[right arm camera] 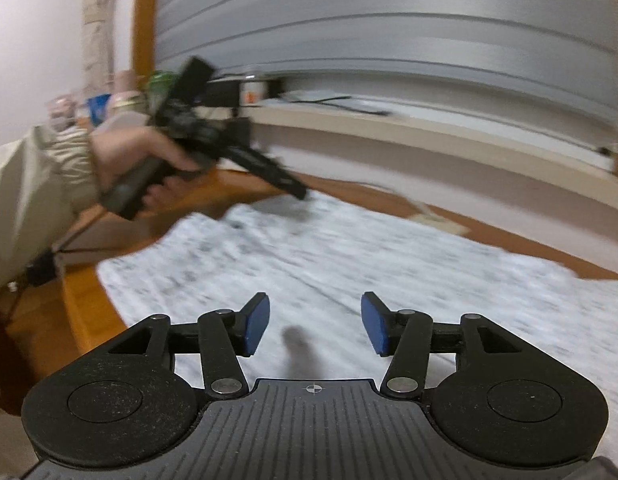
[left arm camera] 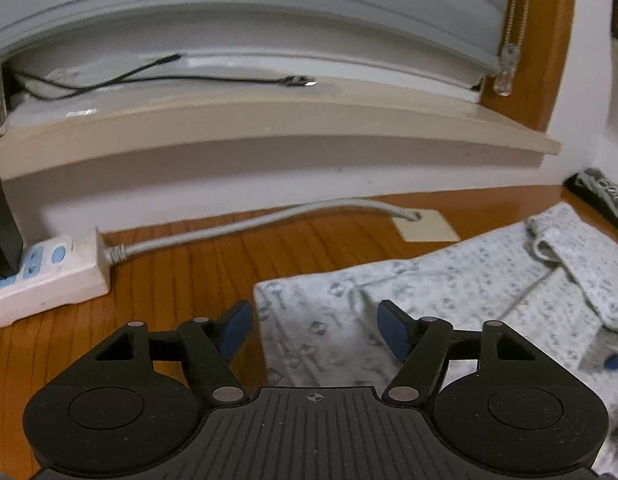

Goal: Fold clothes

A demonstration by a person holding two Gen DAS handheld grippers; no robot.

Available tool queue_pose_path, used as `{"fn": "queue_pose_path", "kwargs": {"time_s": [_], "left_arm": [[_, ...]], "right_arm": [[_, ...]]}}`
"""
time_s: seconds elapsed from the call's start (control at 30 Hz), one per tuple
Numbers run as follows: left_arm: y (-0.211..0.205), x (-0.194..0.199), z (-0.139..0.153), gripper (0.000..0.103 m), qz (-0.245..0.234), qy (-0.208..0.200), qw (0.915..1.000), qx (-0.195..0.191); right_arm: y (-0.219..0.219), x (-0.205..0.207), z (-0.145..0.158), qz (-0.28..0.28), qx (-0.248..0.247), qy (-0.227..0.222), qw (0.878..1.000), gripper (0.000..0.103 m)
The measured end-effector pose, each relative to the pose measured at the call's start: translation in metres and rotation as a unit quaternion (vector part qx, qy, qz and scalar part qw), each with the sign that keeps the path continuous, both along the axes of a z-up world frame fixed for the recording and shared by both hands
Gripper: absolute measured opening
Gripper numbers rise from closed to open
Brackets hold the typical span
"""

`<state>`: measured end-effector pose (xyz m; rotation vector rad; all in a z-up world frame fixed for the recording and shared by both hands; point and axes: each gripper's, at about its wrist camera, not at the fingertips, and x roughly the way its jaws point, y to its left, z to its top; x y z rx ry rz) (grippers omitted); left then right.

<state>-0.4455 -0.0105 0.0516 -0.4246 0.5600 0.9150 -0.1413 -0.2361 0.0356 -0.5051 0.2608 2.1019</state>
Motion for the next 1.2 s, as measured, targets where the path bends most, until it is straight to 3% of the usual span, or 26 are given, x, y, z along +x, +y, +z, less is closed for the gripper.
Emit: {"fn": "queue_pose_path", "kwargs": {"time_s": [0.23,0.4,0.53,0.77,0.97,1.2], "left_arm": [[-0.022,-0.027,0.006,0.069,0.013,-0.002,0.9999,0.002],[-0.049,-0.04,0.015,0.07,0.003,-0.041,0.9991,-0.006],[-0.058,-0.026,0.014,0.071,-0.003,-0.011,0.9999,-0.002],[-0.053,-0.026,-0.005,0.07,0.008,0.037,0.999,-0.022],[-0.045,-0.035,0.002,0.069,0.014,0.023,0.9995,-0.017],[-0.005,-0.017,0.017,0.077,-0.004,-0.018,0.9998,0.0]], "right_arm": [[0.014,-0.041,-0.003,0.038,-0.01,-0.013,0.999,0.051],[0.019,-0.045,-0.003,0.042,-0.023,-0.005,0.999,0.051],[0.021,-0.049,-0.005,0.045,-0.032,-0.006,0.998,0.051],[0.026,-0.041,-0.006,0.042,-0.051,0.014,0.998,0.051],[0.022,-0.048,-0.007,0.046,-0.039,-0.004,0.998,0.052],[0.018,-0.051,-0.006,0.045,-0.027,-0.014,0.999,0.057]]}}
